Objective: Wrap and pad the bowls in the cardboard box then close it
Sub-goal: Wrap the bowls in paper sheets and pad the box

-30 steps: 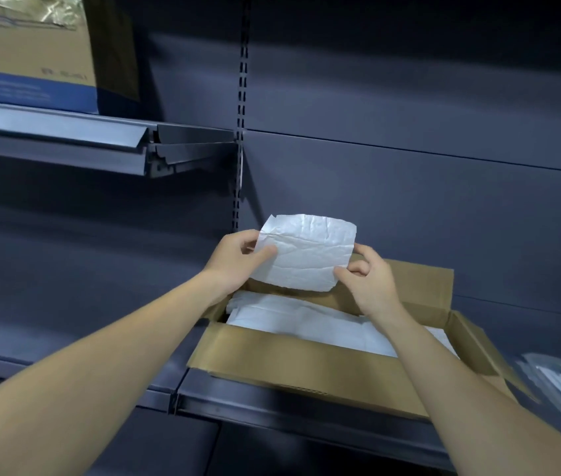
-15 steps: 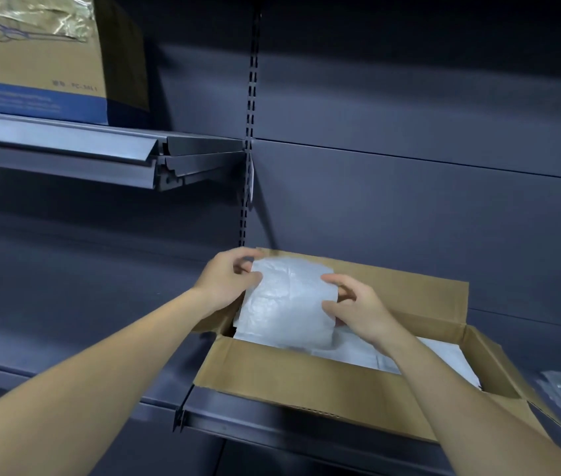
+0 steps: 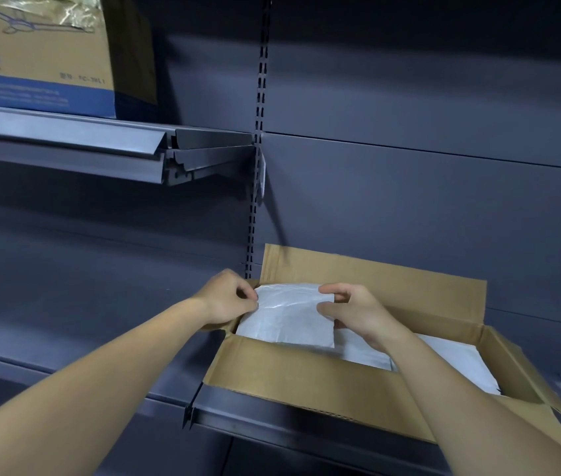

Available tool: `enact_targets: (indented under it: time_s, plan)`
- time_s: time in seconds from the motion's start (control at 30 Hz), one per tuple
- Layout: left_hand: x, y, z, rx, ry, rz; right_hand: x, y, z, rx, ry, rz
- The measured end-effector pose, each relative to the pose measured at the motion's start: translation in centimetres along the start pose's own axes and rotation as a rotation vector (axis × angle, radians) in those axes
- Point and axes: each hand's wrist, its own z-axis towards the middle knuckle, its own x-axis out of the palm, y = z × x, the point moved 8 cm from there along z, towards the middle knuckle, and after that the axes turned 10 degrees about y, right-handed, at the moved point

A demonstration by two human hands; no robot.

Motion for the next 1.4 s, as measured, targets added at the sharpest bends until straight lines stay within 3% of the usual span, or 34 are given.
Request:
enact_targets:
  time_s: [0.17,0.33,0.7,0.87,1.13,1.3,1.4]
  plan:
    - [1.6,0.6,0.3,-0.066,0.085,0.185,0.4,0.2,-0.2,0.010,0.005,-0.035]
    - [0.6,0.2,0.0,-0.063,-0.025,0.104,1.1,-0.3,-0.3,0.030,0.016,-0.088]
    - [1.9,1.3,0.3,-0.142,0.105,0.215,3.4,0.9,0.2,0.059,0.058,-0.075]
    - [2.0,0.6,0.3,-0.083,0.044,0.176,4.3,0.6,0.1,0.091,0.067,-0.070]
    - [4.2,1.8,0.9,-0.234,0.320,0.350,4.6,0.4,1.1,0.123,0.061,-0.215]
    - [3.5,0.9,0.6,-0.151,0.195,0.314,3.9,1.2,0.8,0.141,0.055,-0.171]
    - [3.0,0.2,0.3,-0.064,0.161,0.240,2.5,2.4,0.6,0.072,-0.026,-0.448]
